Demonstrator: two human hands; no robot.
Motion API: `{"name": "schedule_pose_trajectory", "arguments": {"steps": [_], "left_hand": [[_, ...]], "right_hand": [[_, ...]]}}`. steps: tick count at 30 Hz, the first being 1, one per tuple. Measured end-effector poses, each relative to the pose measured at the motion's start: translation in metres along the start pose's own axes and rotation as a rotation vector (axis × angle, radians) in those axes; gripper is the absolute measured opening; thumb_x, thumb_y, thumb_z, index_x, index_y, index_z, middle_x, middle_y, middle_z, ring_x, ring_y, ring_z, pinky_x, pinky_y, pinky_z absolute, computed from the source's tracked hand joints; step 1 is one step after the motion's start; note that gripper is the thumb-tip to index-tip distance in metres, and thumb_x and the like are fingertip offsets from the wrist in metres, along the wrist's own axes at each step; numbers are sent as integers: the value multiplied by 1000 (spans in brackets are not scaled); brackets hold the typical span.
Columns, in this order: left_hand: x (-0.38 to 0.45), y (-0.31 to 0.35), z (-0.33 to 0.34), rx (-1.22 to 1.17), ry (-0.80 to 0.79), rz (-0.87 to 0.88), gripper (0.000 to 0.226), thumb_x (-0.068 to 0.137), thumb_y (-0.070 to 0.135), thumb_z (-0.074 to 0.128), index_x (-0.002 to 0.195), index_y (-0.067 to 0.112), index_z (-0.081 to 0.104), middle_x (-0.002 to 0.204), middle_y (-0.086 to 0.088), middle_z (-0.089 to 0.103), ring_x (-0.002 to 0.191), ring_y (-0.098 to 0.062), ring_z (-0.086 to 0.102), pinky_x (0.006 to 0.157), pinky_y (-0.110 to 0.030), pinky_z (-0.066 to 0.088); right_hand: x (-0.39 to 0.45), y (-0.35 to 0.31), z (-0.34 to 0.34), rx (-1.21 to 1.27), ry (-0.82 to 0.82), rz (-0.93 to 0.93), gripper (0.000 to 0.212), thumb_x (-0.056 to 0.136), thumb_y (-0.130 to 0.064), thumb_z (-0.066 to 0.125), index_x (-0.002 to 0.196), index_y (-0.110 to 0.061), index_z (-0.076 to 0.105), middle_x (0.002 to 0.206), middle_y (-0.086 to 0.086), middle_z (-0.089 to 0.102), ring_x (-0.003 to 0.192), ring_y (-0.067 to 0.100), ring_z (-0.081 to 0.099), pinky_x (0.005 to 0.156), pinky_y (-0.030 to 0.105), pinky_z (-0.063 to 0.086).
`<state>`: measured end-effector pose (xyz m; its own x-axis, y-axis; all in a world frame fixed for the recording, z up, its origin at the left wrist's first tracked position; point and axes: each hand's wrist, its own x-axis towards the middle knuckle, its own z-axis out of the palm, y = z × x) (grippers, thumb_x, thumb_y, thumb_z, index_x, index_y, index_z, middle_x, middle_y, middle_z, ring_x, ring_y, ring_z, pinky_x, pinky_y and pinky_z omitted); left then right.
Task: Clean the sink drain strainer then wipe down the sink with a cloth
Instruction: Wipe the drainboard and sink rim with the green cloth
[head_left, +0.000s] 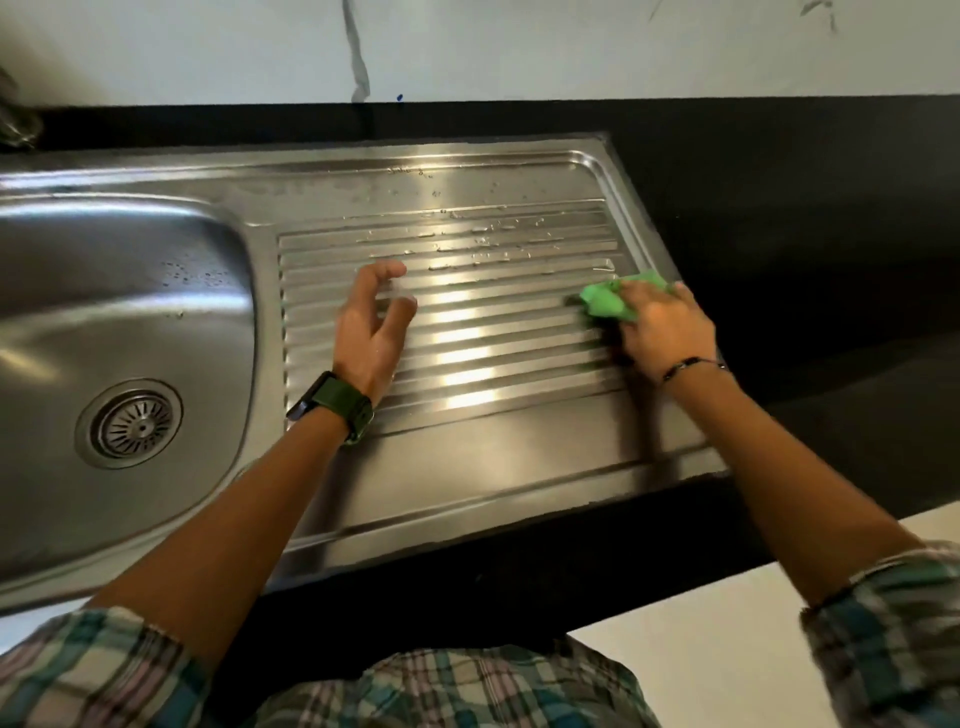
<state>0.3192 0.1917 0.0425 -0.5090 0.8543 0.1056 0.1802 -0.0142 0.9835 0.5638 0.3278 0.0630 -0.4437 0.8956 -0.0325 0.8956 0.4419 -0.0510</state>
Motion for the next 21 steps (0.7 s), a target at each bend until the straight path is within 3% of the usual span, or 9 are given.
{"name": "schedule_pose_trajectory", "arguments": {"steps": [3,5,7,11,14,16,19,21], "left_hand": [[-2,-1,-4,-13,15,-22,43,80,24,43,120,7,47,117,-10,53,94,-22,52,76,-25,48],[-3,-2,-11,-45,46,-47,42,80,24,43,119,8,47,122,-18,53,98,-33,53,86,-46,48],[-5,-4,-19,-75,110,-75,42,80,24,43,119,8,47,124,-21,51,105,-39,51,92,-56,45],[-9,-7,-26,-98,190,-106,41,80,26,43,118,9,49,112,-4,53,100,-21,51,90,-47,45],[-10,-11,-27,-108,223,-108,40,81,27,42,117,10,50,100,9,54,89,-9,51,78,-28,43],[-11,-11,-25,-108,260,-105,40,80,27,42,115,11,51,98,10,53,85,-5,49,74,-23,40],[-11,-8,-28,-202,357,-142,32,78,28,42,108,18,51,96,6,54,83,-8,51,74,-27,45],[-10,-7,-33,-231,450,-147,30,77,25,41,105,19,51,101,-1,55,91,-13,52,85,-38,48]], "right_hand": [[4,3,-2,58,67,112,37,84,-9,51,121,-8,55,114,24,61,109,41,54,96,41,40],[3,-12,4,67,102,178,31,84,-10,49,114,-4,57,105,25,64,101,42,56,88,42,45],[0,-32,11,66,135,210,28,86,-12,49,110,-2,58,101,25,64,96,42,59,80,42,48],[-4,-80,20,58,169,178,30,88,-20,50,109,0,58,94,21,67,90,38,61,66,39,47],[-11,-125,25,138,168,135,32,87,-22,49,111,-2,57,102,19,66,99,36,58,78,40,47],[-14,-164,28,245,168,39,28,86,-18,49,108,-3,59,106,18,65,102,36,56,87,40,43],[-7,-231,33,294,164,-180,22,89,-18,45,99,-8,63,103,13,67,102,31,58,96,37,39],[0,-261,35,244,126,-362,25,93,-24,39,95,-14,62,103,6,67,103,24,59,102,35,33]]}}
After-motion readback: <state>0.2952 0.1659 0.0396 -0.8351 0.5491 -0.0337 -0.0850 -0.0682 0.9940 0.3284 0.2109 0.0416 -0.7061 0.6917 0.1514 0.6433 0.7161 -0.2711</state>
